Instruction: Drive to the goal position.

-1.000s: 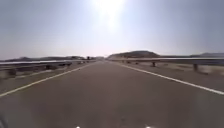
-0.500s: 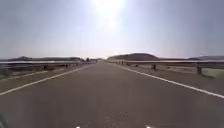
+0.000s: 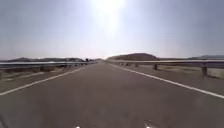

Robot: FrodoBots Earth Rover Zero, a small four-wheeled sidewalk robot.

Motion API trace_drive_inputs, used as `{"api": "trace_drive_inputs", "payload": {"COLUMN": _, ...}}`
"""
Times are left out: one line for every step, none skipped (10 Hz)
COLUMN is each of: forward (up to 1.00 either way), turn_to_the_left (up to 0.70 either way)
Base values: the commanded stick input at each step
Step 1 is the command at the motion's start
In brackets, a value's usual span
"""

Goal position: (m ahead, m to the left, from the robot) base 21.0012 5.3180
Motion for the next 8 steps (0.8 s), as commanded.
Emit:
{"api": "trace_drive_inputs", "payload": {"forward": 0.7, "turn_to_the_left": 0.0}}
{"api": "trace_drive_inputs", "payload": {"forward": 0.7, "turn_to_the_left": 0.0}}
{"api": "trace_drive_inputs", "payload": {"forward": 0.7, "turn_to_the_left": 0.0}}
{"api": "trace_drive_inputs", "payload": {"forward": 0.7, "turn_to_the_left": 0.0}}
{"api": "trace_drive_inputs", "payload": {"forward": 0.7, "turn_to_the_left": 0.0}}
{"api": "trace_drive_inputs", "payload": {"forward": 0.7, "turn_to_the_left": 0.0}}
{"api": "trace_drive_inputs", "payload": {"forward": 0.7, "turn_to_the_left": 0.03}}
{"api": "trace_drive_inputs", "payload": {"forward": 0.7, "turn_to_the_left": 0.3}}
